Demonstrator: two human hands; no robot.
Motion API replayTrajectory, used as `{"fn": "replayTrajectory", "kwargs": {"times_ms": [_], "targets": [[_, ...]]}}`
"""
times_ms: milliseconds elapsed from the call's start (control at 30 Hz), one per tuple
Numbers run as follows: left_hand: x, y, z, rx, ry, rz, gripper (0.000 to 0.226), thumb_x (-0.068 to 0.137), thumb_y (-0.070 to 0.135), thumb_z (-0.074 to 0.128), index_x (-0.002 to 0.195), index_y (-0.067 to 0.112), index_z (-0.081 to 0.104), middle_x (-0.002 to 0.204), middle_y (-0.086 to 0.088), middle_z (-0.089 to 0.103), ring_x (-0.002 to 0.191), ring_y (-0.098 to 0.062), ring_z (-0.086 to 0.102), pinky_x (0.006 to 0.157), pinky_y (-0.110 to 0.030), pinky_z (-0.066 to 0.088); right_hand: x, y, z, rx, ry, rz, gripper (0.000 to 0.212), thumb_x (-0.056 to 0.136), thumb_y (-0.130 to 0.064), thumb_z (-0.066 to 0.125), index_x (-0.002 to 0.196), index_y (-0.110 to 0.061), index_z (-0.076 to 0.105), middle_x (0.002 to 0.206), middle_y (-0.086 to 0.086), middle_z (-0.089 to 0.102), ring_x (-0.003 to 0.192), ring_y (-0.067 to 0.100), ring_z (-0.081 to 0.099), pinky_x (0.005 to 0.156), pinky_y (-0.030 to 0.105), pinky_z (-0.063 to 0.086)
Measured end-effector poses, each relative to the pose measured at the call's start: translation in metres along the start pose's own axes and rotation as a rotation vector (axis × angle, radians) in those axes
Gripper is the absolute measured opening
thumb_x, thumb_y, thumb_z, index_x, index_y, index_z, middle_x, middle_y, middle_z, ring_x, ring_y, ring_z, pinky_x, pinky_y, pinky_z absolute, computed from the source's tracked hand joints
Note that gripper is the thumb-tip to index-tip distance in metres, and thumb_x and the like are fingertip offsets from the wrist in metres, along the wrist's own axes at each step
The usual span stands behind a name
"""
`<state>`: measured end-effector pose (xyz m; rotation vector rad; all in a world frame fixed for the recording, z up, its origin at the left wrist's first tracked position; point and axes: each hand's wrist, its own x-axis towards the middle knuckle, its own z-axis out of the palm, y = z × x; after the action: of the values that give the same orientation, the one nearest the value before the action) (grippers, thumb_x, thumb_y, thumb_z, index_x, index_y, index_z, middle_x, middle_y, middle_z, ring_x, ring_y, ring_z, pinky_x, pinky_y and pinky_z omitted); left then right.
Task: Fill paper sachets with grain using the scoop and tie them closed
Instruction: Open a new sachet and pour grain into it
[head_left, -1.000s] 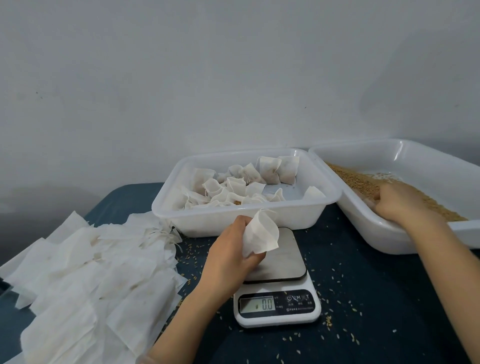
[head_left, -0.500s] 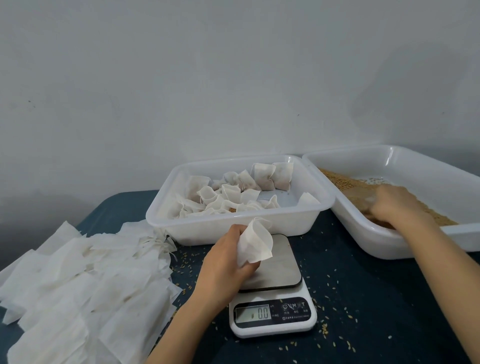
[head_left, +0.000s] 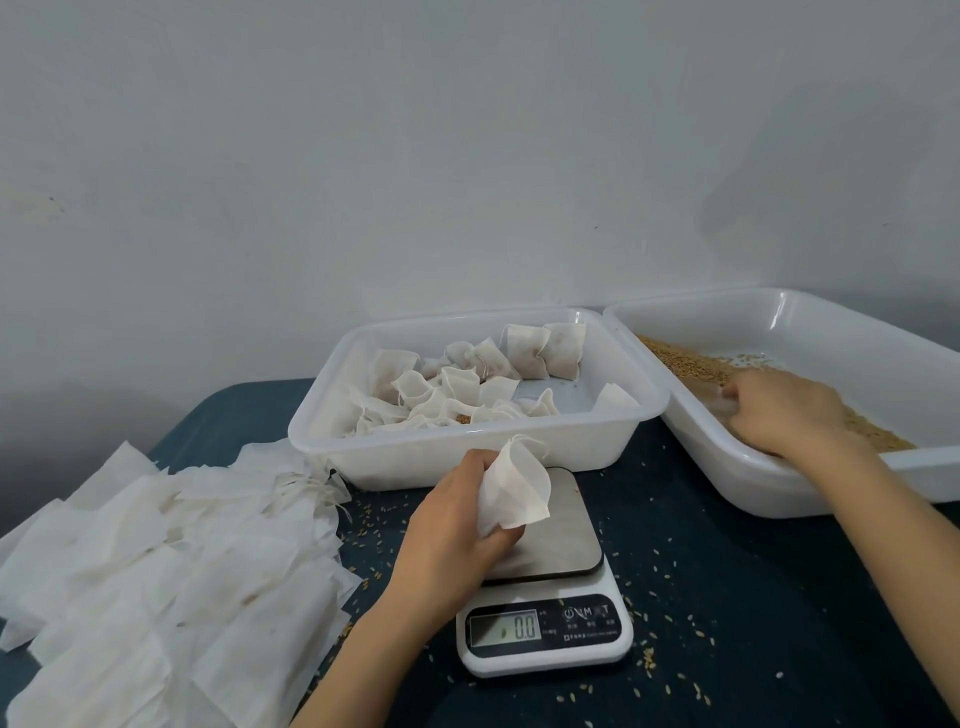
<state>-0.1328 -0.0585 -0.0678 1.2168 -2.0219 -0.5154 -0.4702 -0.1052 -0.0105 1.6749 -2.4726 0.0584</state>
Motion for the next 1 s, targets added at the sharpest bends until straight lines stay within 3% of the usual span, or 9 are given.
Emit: {"fn": "replayTrajectory", "kwargs": {"times_ms": [133, 233, 333, 400, 467, 567, 733, 867, 1000], "targets": [[0.0, 0.0, 0.001, -0.008, -0.001, -0.001, 0.042, 0.085, 0.025, 0.069, 0.111, 0.041, 0.041, 0.098, 0.017, 0.059, 0.088, -0.006, 0.054, 0.07, -0.025, 0.041, 0.009, 0.005, 0.003, 0.293, -0.146, 0.076, 0.025, 0.092, -0.024, 0.058, 0.111, -0.011, 0.069, 0.116, 0.007, 0.069, 0.096, 0.025, 0.064, 0.083, 0.037, 0.054], [-0.001, -0.002, 0.0, -0.021, 0.0, 0.0, 0.04, 0.083, 0.027, 0.068, 0.109, 0.043, 0.041, 0.096, 0.02, 0.059, 0.086, -0.002, 0.053, 0.067, -0.021, 0.037, 0.016, 0.005, 0.009, 0.469, -0.193, 0.136, 0.027, 0.094, -0.025, 0.06, 0.107, -0.004, 0.07, 0.116, 0.015, 0.068, 0.101, 0.031, 0.064, 0.092, 0.043, 0.052], [0.0, -0.001, 0.0, -0.083, 0.03, -0.018, 0.034, 0.08, 0.033, 0.064, 0.107, 0.04, 0.045, 0.095, 0.018, 0.061, 0.084, -0.004, 0.056, 0.068, -0.024, 0.043, 0.02, 0.009, 0.011, 0.542, -0.175, 0.195, 0.03, 0.096, -0.024, 0.058, 0.084, 0.0, 0.07, 0.082, 0.015, 0.07, 0.076, 0.03, 0.065, 0.07, 0.035, 0.05], [0.002, -0.001, -0.001, -0.126, 0.062, -0.046, 0.03, 0.079, 0.038, 0.062, 0.105, 0.038, 0.048, 0.09, 0.016, 0.062, 0.078, -0.006, 0.059, 0.066, -0.027, 0.05, 0.02, 0.011, 0.011, 0.555, -0.116, 0.248, 0.044, 0.097, -0.032, 0.055, 0.062, -0.005, 0.056, 0.06, 0.009, 0.054, 0.055, 0.024, 0.052, 0.057, 0.03, 0.037], [0.003, 0.0, -0.001, -0.158, 0.094, -0.059, 0.027, 0.079, 0.039, 0.063, 0.102, 0.04, 0.049, 0.092, 0.02, 0.063, 0.077, -0.005, 0.061, 0.063, -0.019, 0.049, 0.019, 0.013, 0.01, 0.565, -0.084, 0.269, 0.05, 0.098, -0.039, 0.053, 0.058, -0.011, 0.046, 0.054, 0.005, 0.041, 0.05, 0.021, 0.041, 0.054, 0.029, 0.029], [0.004, -0.001, -0.003, -0.184, 0.121, -0.06, 0.024, 0.085, 0.033, 0.068, 0.099, 0.041, 0.049, 0.095, 0.028, 0.061, 0.083, 0.001, 0.06, 0.065, -0.01, 0.045, 0.018, 0.014, 0.01, 0.583, -0.073, 0.273, 0.051, 0.096, -0.046, 0.054, 0.06, -0.011, 0.046, 0.055, 0.004, 0.039, 0.051, 0.021, 0.039, 0.054, 0.029, 0.025], [0.003, -0.001, -0.005, -0.195, 0.11, -0.062, 0.028, 0.088, 0.025, 0.07, 0.101, 0.04, 0.05, 0.095, 0.028, 0.061, 0.085, 0.001, 0.06, 0.064, -0.008, 0.043, 0.014, 0.013, 0.008, 0.591, 0.012, 0.266, 0.043, 0.095, -0.048, 0.053, 0.066, -0.017, 0.049, 0.057, 0.004, 0.047, 0.051, 0.023, 0.045, 0.053, 0.028, 0.029], [0.004, 0.0, -0.004, -0.235, 0.099, -0.088, 0.023, 0.089, 0.026, 0.07, 0.101, 0.036, 0.052, 0.091, 0.026, 0.062, 0.081, 0.001, 0.059, 0.064, -0.009, 0.043, 0.005, 0.01, -0.001, 0.548, 0.18, 0.209, 0.024, 0.096, -0.048, 0.05, 0.091, -0.025, 0.056, 0.076, -0.002, 0.058, 0.065, 0.019, 0.051, 0.054, 0.025, 0.029], [0.005, -0.001, -0.006, -0.215, 0.095, -0.087, 0.024, 0.088, 0.029, 0.069, 0.101, 0.039, 0.052, 0.094, 0.027, 0.061, 0.084, 0.001, 0.06, 0.065, -0.01, 0.044, -0.003, 0.006, -0.007, 0.639, 0.284, 0.044, 0.015, 0.096, -0.041, 0.053, 0.104, -0.032, 0.062, 0.078, -0.01, 0.059, 0.067, 0.011, 0.051, 0.054, 0.024, 0.03]]}}
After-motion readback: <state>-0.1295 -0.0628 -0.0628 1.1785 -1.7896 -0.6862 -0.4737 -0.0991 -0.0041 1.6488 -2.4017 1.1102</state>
